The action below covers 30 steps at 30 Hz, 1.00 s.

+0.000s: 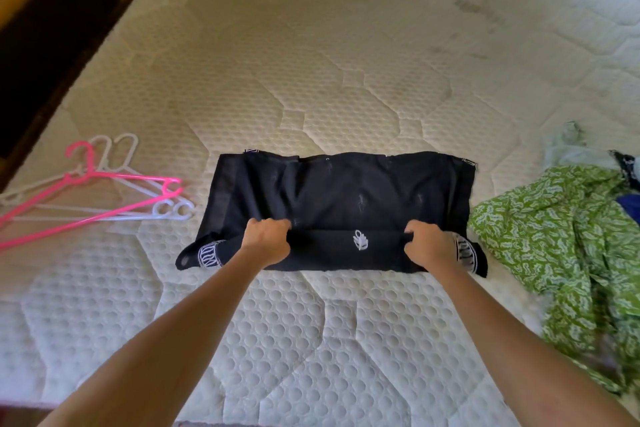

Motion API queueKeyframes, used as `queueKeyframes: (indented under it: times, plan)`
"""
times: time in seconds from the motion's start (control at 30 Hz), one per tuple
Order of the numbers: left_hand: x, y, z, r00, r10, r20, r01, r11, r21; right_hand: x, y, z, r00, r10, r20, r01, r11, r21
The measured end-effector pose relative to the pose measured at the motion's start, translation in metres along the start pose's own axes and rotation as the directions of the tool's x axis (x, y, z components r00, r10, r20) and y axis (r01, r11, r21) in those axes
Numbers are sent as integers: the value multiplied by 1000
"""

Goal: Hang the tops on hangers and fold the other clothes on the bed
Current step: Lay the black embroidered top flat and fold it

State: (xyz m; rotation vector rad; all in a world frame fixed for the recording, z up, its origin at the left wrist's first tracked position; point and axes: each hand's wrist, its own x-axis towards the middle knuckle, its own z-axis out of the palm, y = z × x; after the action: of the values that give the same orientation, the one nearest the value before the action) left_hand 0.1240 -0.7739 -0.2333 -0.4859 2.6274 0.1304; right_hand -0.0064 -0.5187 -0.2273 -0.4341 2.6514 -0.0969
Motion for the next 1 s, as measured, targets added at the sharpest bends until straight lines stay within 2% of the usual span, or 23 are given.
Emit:
queueKeyframes:
  times: [0.07, 0.1, 0.13, 0.2, 0.27, 0.3, 0.43, 0.53, 0.6, 0.63, 0.7, 0.77, 0.8, 0.87, 0.93, 1.0]
  plan:
    - [1, -3, 8, 948, 24, -318, -35, 999, -29, -2, -1, 4, 950, -86, -300, 74, 996, -53]
    - [0, -3, 13, 902, 69, -426, -92, 995, -34, -4, -3, 8, 925, -138, -355, 115, 990, -85]
    - [-2, -2, 17, 880, 119, -459, -147, 989, -25, -6, -5, 13, 927, -184, -326, 153, 981, -118]
    - [-8, 1, 27, 952, 176, -249, -186, 982, -16, -10, -6, 24, 973, -195, -122, 171, 969, -180]
    - [-10, 1, 40, 994, 106, 2, -106, 992, -65, -6, 3, 30, 992, -123, 14, 123, 970, -208]
    - [-9, -2, 44, 997, 66, 48, -61, 994, -91, -3, 11, 30, 997, -75, 30, 80, 974, -211]
    - [-5, 2, 40, 998, -8, 61, 16, 992, -127, 5, 43, 21, 986, 168, 12, -163, 971, -175]
    - [-3, 11, 33, 994, -65, 92, 74, 992, -101, 8, 43, 14, 969, 245, -21, -244, 968, 56]
    - [-3, 15, 32, 995, -79, 59, 82, 996, -44, 9, 38, 8, 943, 321, -86, -300, 933, 197]
    - [-3, 17, 31, 998, -61, 14, 61, 998, 3, 7, 36, 7, 933, 316, -171, -286, 941, 179]
    - [-4, 19, 33, 994, 53, -96, -43, 994, 102, 4, 35, 14, 936, 85, -342, -126, 987, -98]
    - [-2, 18, 39, 973, 159, -166, -139, 982, 128, 1, 32, 27, 928, -185, -323, 83, 949, -305]
    - [-1, 15, 43, 972, 153, -179, -138, 986, 93, -1, 28, 32, 942, -217, -255, 128, 937, -324]
    - [-3, 9, 46, 985, 73, -155, -76, 997, -15, -2, 22, 36, 982, -141, -122, 103, 956, -275]
    - [-5, 5, 42, 995, 35, -98, -40, 998, -55, -1, 24, 34, 987, -104, -124, 71, 966, -247]
    - [-4, 4, 30, 996, 35, -82, -41, 996, -75, 0, 24, 24, 975, -139, -173, 92, 962, -256]
